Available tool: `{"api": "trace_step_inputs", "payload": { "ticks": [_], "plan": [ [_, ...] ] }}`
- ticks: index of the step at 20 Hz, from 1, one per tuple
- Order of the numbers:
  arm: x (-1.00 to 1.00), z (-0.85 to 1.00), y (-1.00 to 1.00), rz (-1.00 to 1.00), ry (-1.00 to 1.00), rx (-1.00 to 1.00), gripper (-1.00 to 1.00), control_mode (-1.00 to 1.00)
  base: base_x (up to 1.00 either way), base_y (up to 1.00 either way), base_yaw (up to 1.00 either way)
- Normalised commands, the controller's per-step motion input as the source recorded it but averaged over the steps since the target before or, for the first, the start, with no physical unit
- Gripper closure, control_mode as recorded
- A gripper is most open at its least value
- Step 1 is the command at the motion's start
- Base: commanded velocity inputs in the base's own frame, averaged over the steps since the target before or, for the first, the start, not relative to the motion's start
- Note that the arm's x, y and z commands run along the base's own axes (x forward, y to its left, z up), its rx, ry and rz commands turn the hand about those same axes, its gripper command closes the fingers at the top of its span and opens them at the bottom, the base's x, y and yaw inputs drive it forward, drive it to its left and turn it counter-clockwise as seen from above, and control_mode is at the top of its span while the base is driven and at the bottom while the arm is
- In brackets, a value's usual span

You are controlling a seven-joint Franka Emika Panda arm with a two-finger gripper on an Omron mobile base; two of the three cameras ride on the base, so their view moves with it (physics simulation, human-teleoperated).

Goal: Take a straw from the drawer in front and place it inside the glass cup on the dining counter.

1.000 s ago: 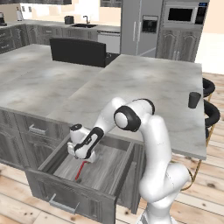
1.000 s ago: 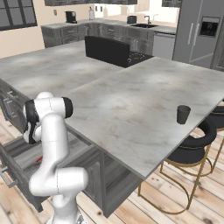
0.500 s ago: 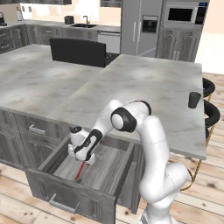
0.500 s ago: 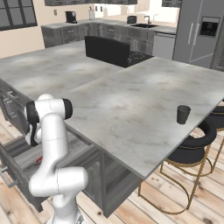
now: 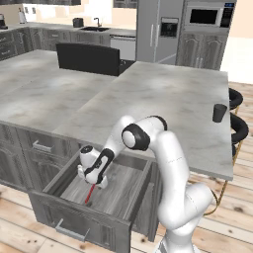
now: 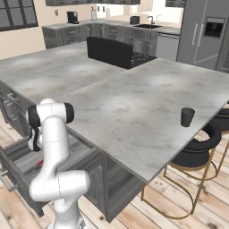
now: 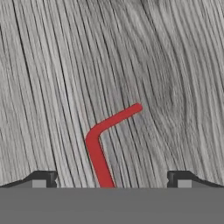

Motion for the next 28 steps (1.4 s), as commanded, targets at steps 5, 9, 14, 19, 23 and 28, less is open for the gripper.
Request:
{"api": "trace_step_inputs", "payload": {
  "ticks": [5,9,14,19,23,28],
  "plan": [
    [0.19,-0.21,0.00,-0.01,0.00,0.00,-1.00,-1.00,0.00,0.00,0.00],
    [0.20,-0.21,0.01,-0.01,0.02,0.00,-1.00,-1.00,0.00,0.00,0.00],
    [0.19,-0.25,0.02,-0.01,0.04,0.00,-1.00,-1.00,0.00,0.00,0.00],
    [0.14,-0.26,0.02,-0.01,0.04,0.00,-1.00,-1.00,0.00,0.00,0.00],
    [0.01,-0.29,0.12,-0.01,0.05,0.00,1.00,-1.00,0.00,0.00,0.00],
    [-0.27,-0.27,0.02,-0.02,0.01,0.00,1.00,-1.00,0.00,0.00,0.00]
  ]
}}
